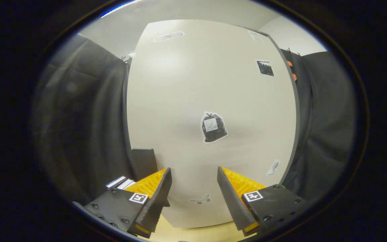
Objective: Open the shoe cabinet door, grab the shoes and put them into the shoe cabinet, then close the shoe cabinet door.
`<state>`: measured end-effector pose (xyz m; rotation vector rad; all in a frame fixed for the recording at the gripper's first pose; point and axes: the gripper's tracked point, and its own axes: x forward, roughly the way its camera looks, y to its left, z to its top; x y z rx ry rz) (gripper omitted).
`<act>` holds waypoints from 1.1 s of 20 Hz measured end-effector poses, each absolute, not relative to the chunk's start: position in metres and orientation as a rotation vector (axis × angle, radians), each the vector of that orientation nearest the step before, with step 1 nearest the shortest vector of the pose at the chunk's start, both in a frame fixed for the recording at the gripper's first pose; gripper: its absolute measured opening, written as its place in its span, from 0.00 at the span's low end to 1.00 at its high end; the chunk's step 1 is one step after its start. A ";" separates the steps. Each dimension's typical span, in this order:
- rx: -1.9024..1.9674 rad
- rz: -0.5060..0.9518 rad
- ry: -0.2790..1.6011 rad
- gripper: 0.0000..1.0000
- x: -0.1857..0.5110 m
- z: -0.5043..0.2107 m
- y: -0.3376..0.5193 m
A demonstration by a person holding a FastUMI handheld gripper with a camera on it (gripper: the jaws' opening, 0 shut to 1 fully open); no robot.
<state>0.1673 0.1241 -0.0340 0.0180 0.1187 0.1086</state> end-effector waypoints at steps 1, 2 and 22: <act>0.014 0.102 0.117 0.89 0.169 -0.034 0.125; 0.011 0.100 0.116 0.89 0.169 -0.034 0.125; 0.014 0.117 0.122 0.89 0.159 -0.033 0.127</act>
